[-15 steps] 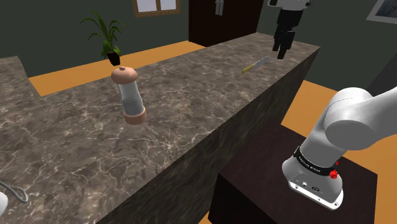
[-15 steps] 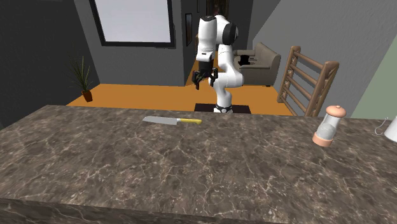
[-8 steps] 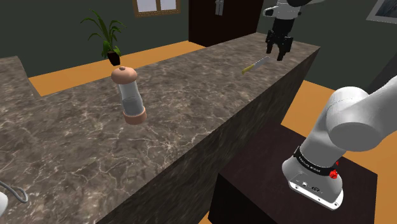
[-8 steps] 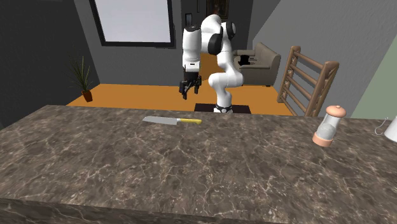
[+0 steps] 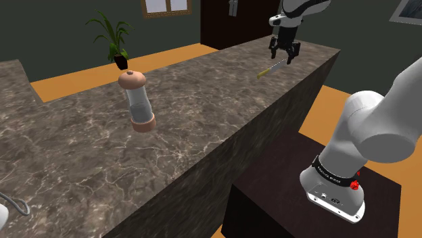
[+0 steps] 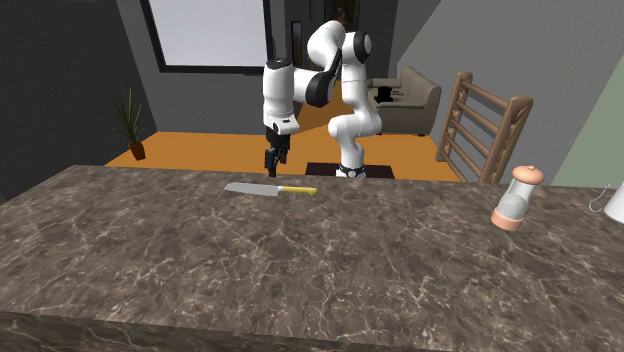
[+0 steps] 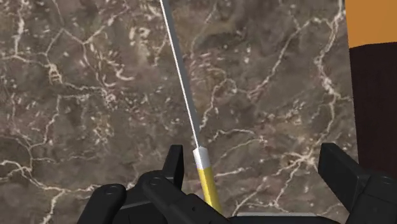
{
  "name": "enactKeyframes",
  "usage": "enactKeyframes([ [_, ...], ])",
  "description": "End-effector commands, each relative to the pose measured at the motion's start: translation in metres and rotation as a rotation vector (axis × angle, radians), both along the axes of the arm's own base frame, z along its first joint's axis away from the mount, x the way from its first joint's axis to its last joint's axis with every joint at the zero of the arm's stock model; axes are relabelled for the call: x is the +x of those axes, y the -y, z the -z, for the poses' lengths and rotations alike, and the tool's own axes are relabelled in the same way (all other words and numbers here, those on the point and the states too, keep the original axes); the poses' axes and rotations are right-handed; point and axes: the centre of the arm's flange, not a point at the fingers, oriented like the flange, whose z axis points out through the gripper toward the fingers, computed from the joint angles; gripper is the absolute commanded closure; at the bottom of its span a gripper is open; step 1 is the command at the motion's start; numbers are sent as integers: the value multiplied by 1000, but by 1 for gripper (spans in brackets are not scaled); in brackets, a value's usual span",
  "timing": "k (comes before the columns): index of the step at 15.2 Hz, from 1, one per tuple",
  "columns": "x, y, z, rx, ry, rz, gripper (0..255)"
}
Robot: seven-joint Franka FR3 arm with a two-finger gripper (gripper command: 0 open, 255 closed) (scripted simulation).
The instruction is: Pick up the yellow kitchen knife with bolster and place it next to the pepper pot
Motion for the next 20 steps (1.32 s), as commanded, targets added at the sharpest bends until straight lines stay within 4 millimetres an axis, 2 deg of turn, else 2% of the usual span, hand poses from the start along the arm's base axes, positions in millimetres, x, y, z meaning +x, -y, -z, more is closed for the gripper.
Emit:
enactKeyframes([
  [1, 19, 14, 14, -7, -7, -110, 0],
  [3, 36, 21, 23, -10, -13, -192, 0],
  [11, 35, 25, 62, -10, -13, -192, 0],
  [18, 35, 25, 62, -10, -13, -192, 0],
  [19, 35, 25, 62, -10, -13, -192, 255],
  [20, 35, 25, 62, -10, -13, -192, 255],
])
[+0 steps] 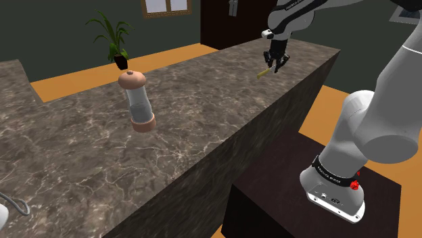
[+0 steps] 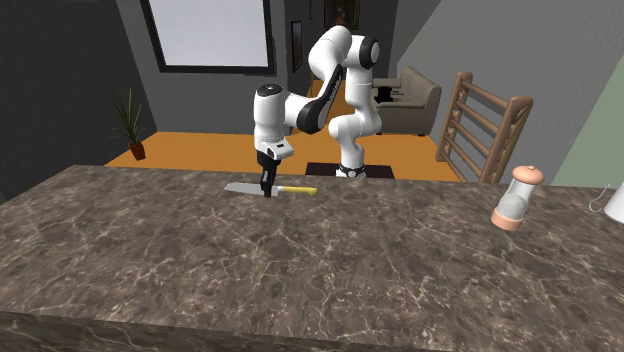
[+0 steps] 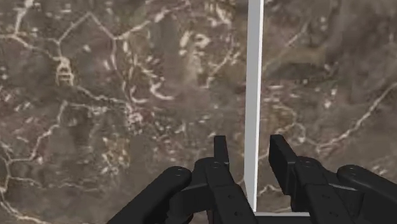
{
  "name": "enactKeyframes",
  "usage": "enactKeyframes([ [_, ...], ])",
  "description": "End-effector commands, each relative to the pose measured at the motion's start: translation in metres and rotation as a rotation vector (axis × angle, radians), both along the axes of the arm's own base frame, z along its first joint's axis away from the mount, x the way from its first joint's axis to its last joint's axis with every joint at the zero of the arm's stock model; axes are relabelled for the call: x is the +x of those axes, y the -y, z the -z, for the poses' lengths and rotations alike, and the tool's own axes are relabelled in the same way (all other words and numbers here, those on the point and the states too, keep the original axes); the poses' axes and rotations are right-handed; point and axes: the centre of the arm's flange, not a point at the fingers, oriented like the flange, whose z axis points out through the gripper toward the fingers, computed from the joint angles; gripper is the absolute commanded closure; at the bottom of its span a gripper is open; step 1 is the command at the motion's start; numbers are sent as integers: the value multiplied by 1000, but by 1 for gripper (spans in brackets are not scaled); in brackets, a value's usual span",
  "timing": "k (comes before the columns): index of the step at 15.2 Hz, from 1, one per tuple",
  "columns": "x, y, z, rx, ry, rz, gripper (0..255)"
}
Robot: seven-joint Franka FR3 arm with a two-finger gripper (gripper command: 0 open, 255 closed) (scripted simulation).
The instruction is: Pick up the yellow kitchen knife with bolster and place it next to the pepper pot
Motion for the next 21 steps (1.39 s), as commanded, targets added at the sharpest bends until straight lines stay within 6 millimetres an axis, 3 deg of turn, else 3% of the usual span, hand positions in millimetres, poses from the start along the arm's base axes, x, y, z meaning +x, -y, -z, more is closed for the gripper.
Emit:
enactKeyframes([
  [1, 0, 0, 0, 0, 0, 0, 255],
  [8, 0, 0, 0, 0, 0, 0, 255],
  [21, 0, 0, -69, 0, 0, 0, 255],
])
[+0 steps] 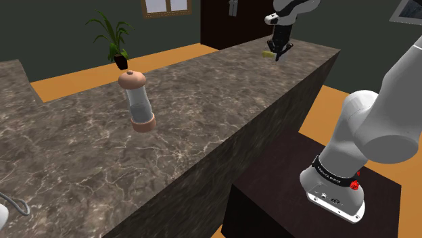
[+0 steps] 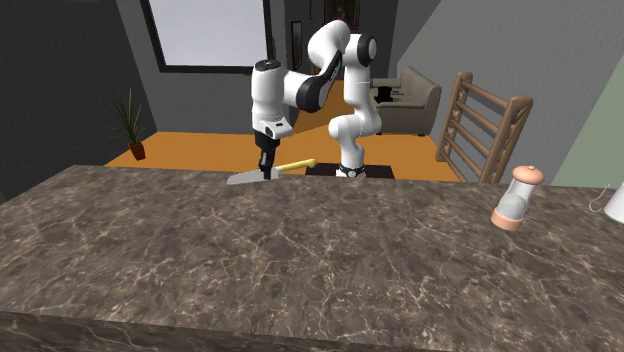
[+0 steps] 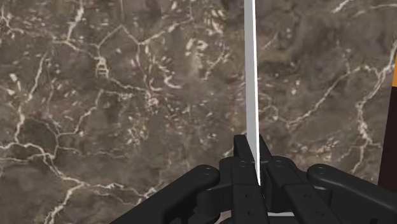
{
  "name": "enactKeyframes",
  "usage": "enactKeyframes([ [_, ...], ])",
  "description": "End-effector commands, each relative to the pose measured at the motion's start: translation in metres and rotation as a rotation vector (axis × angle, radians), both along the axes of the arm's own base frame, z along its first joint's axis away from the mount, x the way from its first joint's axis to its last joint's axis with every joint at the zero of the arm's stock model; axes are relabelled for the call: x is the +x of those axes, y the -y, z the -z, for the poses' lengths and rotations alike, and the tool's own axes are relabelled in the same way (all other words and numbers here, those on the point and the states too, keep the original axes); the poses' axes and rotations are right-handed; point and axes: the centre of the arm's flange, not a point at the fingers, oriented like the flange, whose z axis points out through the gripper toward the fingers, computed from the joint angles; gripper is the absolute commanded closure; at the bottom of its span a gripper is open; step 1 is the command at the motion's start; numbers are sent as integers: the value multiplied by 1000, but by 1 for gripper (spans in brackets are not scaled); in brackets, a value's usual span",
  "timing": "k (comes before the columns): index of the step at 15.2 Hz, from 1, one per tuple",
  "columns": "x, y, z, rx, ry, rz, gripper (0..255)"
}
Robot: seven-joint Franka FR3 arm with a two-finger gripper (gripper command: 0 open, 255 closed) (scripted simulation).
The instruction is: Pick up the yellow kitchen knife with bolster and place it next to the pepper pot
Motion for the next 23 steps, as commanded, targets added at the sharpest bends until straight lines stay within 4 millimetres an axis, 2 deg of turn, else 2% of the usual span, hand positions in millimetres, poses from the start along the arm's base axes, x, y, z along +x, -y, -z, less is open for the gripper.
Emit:
enactKeyframes([
  [1, 0, 1, -11, 0, -1, 0, 255],
  [23, 0, 1, -127, 0, -1, 0, 255],
])
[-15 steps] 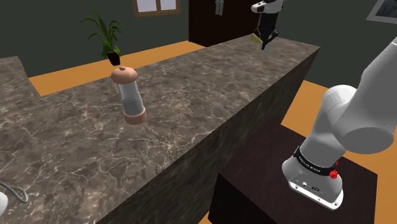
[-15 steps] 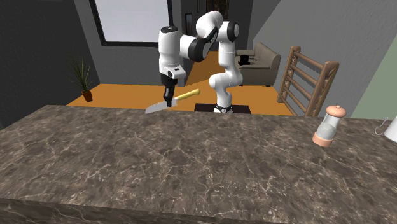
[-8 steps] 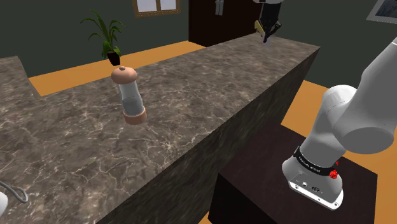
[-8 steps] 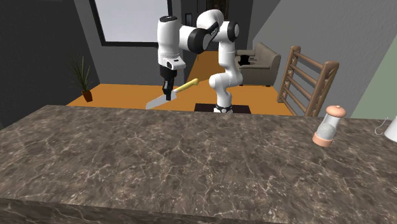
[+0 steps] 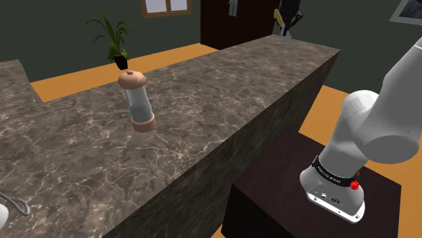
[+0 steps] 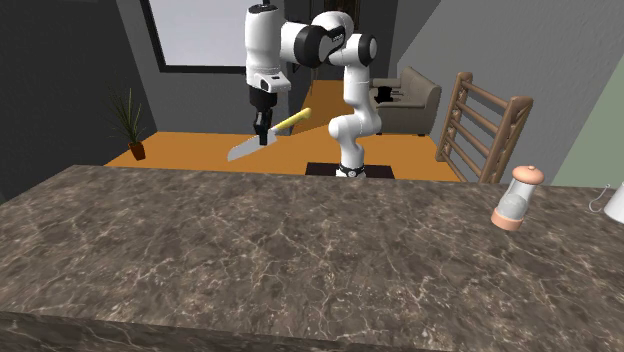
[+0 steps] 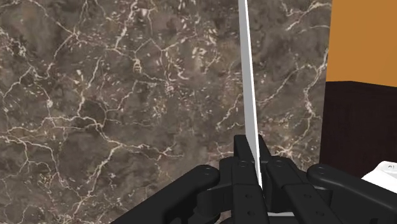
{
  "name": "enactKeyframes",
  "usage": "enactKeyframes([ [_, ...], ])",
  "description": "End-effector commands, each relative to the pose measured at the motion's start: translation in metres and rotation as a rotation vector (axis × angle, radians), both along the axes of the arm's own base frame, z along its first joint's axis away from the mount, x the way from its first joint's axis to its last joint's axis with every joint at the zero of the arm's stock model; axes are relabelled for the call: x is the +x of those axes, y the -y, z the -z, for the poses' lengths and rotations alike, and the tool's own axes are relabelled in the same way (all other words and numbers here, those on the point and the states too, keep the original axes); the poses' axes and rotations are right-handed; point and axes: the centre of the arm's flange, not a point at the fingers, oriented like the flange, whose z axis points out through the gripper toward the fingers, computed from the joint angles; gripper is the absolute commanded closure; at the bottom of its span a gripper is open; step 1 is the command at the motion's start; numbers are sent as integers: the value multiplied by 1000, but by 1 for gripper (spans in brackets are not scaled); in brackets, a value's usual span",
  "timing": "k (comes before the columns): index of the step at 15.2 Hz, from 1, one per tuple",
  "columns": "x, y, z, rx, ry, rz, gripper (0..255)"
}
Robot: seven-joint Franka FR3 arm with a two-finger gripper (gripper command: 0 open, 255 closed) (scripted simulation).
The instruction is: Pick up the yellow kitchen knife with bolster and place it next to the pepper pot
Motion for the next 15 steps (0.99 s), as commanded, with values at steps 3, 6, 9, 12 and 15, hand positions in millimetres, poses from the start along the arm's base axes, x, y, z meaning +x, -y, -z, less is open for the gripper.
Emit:
enactKeyframes([
  [3, 0, 0, -21, 0, 0, 0, 255],
  [6, 0, 0, -36, 0, 0, 0, 255],
  [9, 0, 0, -52, 0, 0, 0, 255],
  [12, 0, 0, -68, 0, 0, 0, 255],
  [15, 0, 0, -79, 0, 0, 0, 255],
])
